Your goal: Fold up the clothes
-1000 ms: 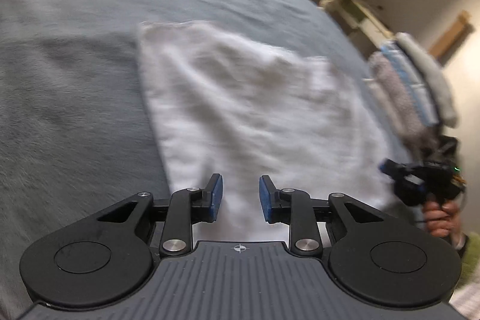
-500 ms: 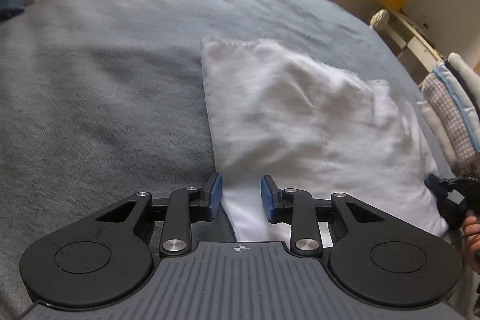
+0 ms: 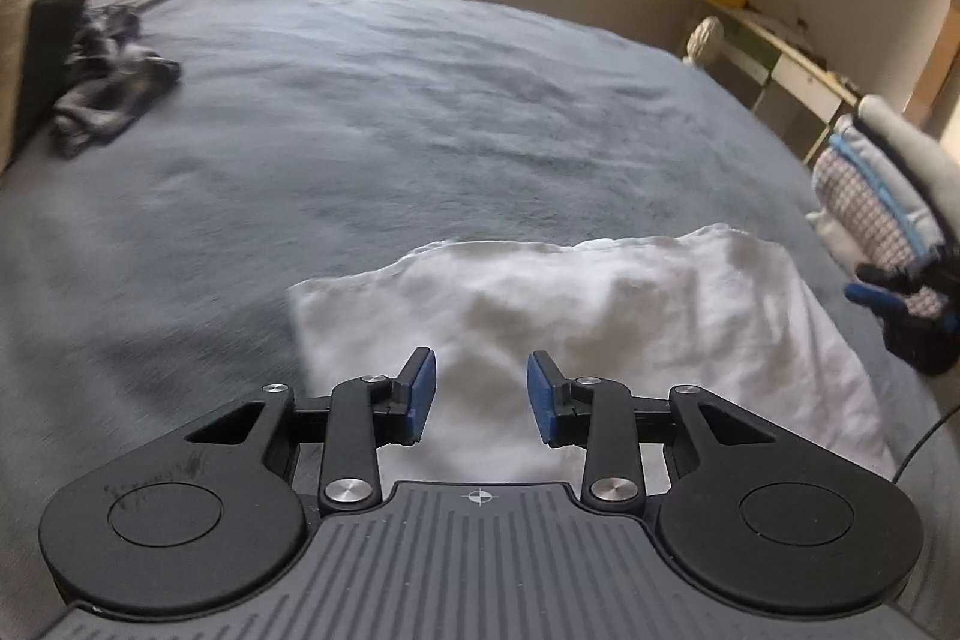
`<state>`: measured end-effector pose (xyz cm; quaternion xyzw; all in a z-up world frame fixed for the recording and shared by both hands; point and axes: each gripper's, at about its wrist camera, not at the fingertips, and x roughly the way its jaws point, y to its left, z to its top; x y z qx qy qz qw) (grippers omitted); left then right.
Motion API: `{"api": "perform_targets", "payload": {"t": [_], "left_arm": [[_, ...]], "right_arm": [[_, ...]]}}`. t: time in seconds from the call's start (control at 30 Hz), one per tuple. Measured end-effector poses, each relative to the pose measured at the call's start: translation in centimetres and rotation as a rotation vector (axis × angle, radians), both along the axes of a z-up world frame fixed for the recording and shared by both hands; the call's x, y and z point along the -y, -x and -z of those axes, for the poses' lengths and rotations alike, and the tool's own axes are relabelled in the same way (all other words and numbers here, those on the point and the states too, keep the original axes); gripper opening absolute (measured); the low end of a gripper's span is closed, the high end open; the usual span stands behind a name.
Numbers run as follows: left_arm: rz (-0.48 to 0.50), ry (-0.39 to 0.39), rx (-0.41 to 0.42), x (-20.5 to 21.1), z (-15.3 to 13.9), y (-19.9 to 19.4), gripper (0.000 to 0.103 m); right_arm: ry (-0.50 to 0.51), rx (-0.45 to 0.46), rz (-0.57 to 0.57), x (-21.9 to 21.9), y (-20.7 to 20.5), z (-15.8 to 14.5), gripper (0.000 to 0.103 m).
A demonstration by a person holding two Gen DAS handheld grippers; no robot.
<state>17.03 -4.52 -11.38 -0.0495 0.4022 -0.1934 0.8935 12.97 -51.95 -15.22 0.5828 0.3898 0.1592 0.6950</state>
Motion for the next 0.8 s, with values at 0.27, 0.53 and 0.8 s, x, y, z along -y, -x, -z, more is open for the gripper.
{"api": "perform_targets", "payload": {"t": [0.27, 0.53, 0.8], "left_arm": [[-0.031, 0.010, -0.060, 0.4, 4.1, -2.1, 0.033], [0.007, 0.057, 0.022, -0.5, 1.2, -1.4, 0.035], [-0.103, 0.083, -0.096, -0.4, 4.6, -5.2, 0.036]], "right_arm": [[0.084, -0.075, 0.056, -1.4, -4.1, 4.1, 0.011], [-0.047, -0.014, 0.068, -0.1, -2.7, 3.9, 0.011], [-0.068, -0.094, 0.105, -0.8, -5.5, 5.9, 0.010]]}}
